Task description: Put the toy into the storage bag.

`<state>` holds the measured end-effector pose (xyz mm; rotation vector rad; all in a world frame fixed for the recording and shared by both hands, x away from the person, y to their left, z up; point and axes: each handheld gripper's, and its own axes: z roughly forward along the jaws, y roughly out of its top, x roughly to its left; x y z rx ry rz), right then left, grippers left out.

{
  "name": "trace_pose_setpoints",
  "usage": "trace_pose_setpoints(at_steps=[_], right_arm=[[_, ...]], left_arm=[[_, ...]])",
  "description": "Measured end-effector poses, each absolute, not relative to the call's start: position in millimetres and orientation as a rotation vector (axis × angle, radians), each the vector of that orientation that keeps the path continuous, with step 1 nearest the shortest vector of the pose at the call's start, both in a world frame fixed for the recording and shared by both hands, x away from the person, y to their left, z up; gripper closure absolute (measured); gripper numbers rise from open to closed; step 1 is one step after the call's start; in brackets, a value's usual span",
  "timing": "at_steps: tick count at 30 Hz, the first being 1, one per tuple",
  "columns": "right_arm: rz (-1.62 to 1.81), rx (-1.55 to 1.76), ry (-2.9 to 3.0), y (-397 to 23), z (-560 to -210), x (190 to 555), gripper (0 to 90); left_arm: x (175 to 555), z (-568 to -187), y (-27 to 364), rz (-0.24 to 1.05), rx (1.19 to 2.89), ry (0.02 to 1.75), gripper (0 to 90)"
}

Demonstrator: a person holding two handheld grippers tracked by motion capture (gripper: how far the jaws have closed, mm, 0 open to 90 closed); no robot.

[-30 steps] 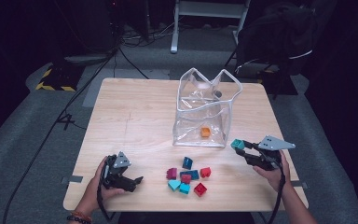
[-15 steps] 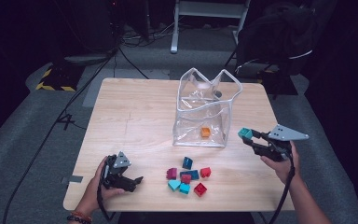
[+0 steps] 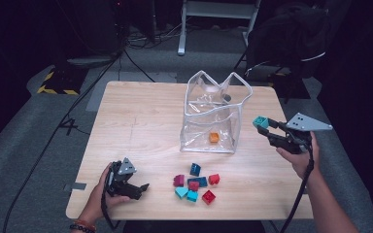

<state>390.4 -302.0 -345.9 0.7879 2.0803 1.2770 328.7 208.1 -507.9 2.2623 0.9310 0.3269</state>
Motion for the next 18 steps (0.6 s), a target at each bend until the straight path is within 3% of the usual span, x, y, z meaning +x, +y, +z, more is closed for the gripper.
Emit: trace_pose_setpoints(at_steps=[18], right_arm=[[1.324, 0.734, 2.024, -277.6, -314.1, 402.0, 59.2]], left_arm=[[328.6, -508.0, 208.0, 0.325, 2.26, 0.933, 2.0]])
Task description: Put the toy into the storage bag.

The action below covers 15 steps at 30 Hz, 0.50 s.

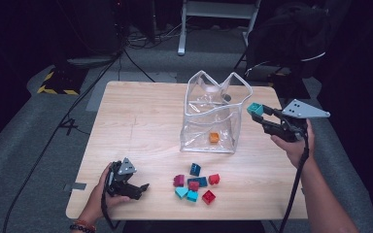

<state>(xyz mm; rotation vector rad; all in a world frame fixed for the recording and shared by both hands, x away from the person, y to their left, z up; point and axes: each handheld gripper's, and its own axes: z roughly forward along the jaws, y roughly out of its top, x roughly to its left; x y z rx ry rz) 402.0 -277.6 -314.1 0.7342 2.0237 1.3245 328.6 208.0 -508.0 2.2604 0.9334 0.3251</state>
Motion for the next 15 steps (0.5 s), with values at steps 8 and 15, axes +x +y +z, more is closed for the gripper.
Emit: trace_pose_setpoints(at_steps=[8, 15], right_arm=[[1.341, 0.733, 2.002, -265.3, -305.8, 408.8, 59.2], [1.337, 0.721, 2.016, -250.9, -302.2, 417.3, 59.2]], left_arm=[[328.7, -507.9, 208.1, 0.327, 2.262, 0.931, 2.0], [328.7, -507.9, 208.0, 0.327, 2.26, 0.932, 2.0]])
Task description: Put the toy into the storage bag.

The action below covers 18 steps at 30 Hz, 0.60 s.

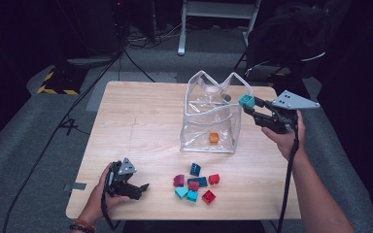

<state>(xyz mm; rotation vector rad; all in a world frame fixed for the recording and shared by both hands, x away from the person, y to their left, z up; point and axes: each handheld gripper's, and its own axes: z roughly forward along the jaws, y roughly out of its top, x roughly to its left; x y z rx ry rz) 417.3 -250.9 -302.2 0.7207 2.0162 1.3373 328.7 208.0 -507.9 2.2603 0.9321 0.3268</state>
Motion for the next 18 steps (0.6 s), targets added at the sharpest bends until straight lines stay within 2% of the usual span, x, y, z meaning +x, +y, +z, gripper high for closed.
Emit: trace_pose_setpoints(at_steps=[18], right_arm=[[1.281, 0.837, 2.047, -227.9, -312.2, 462.5, 59.2]], left_arm=[[328.1, -507.9, 208.4, 0.327, 2.26, 0.936, 2.1]])
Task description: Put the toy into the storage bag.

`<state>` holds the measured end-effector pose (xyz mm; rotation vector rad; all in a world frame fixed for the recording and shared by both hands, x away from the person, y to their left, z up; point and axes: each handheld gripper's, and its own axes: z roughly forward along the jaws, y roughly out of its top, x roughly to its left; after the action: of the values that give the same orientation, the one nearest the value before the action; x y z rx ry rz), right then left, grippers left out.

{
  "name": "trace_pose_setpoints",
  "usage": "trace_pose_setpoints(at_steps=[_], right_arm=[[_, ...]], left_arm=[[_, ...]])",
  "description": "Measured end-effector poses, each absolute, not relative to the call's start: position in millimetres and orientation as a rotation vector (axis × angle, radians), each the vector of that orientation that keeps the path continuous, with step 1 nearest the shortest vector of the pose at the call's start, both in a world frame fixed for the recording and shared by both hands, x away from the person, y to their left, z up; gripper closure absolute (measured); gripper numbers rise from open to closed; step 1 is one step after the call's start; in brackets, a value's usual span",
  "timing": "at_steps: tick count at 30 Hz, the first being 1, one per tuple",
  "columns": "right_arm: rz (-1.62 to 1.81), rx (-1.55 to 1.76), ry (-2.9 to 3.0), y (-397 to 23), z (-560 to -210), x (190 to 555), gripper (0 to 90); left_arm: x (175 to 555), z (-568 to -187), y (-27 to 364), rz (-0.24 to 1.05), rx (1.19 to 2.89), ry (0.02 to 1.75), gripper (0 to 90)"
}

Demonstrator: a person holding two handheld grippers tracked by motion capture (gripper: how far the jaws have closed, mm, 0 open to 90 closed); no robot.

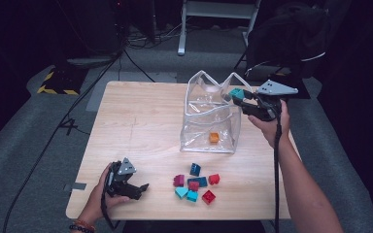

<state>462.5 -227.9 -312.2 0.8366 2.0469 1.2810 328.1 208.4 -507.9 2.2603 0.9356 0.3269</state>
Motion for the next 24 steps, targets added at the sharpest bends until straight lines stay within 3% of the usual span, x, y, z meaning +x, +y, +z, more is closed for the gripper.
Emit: trace_pose_setpoints(at_steps=[13, 24], right_arm=[[1.238, 0.923, 2.037, -226.6, -319.9, 482.0, 58.8], [1.233, 0.929, 2.024, -222.4, -321.1, 482.1, 51.9]], left_arm=[[327.9, -507.9, 208.5, 0.33, 2.258, 0.938, 2.1], [327.8, -507.8, 208.9, 0.335, 2.26, 0.936, 2.1]])
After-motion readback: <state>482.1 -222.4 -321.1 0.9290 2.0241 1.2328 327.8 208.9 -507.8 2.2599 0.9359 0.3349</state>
